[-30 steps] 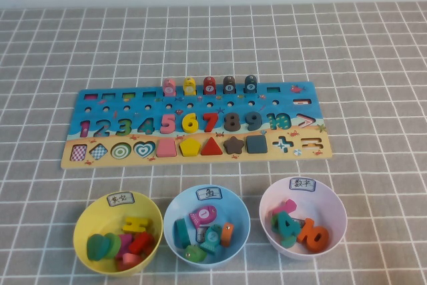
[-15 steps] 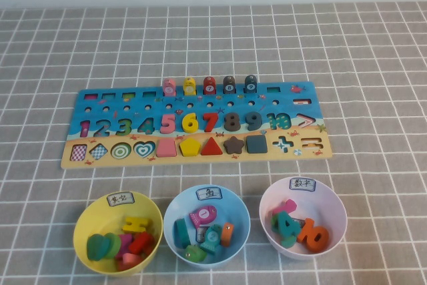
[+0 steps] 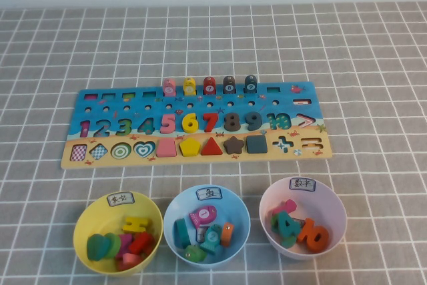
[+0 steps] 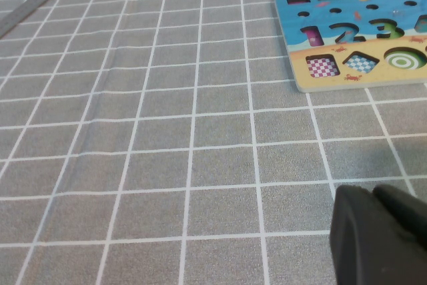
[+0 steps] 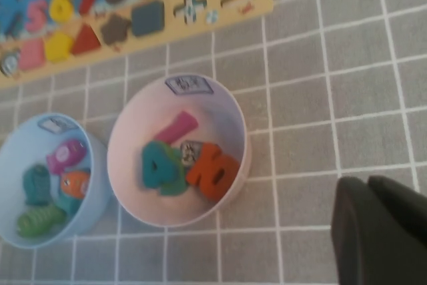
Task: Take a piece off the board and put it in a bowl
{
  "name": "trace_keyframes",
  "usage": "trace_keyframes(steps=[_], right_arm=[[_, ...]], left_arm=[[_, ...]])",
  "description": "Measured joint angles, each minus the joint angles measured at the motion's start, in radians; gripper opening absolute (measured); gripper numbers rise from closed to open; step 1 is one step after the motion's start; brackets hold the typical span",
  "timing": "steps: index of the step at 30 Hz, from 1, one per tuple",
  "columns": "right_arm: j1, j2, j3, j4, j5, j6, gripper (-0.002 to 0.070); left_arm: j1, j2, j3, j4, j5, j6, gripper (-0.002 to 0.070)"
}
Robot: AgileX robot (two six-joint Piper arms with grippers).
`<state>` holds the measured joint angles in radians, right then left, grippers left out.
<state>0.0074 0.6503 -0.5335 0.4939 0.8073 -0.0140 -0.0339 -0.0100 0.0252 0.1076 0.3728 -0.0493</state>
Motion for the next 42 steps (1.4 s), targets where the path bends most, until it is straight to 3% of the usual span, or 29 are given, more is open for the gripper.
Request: trace_keyframes(steps=[13,26,34,42], right_arm=[[0.024,0.579,-0.359,-0.007,0.079,-0.115,-0.0017],[0.297,0.888,-0.662,-0.099,0.104,-0.201,-0.0017],[0.409,1.070,-0.907,-0.135,0.180,-0.518,-0.0017],[0.420,1.247,-1.113,-0.137,0.393,-0.903,-0.0011]], left_arm=[[0.000,0.000,0.000,0.000,0.000,0.000,-0.0003],[0.000,0.000,0.000,0.000,0.000,0.000,-0.0003],[0.000,0.000,0.000,0.000,0.000,0.000,-0.0003],[0.000,0.000,0.000,0.000,0.000,0.000,-0.0003]])
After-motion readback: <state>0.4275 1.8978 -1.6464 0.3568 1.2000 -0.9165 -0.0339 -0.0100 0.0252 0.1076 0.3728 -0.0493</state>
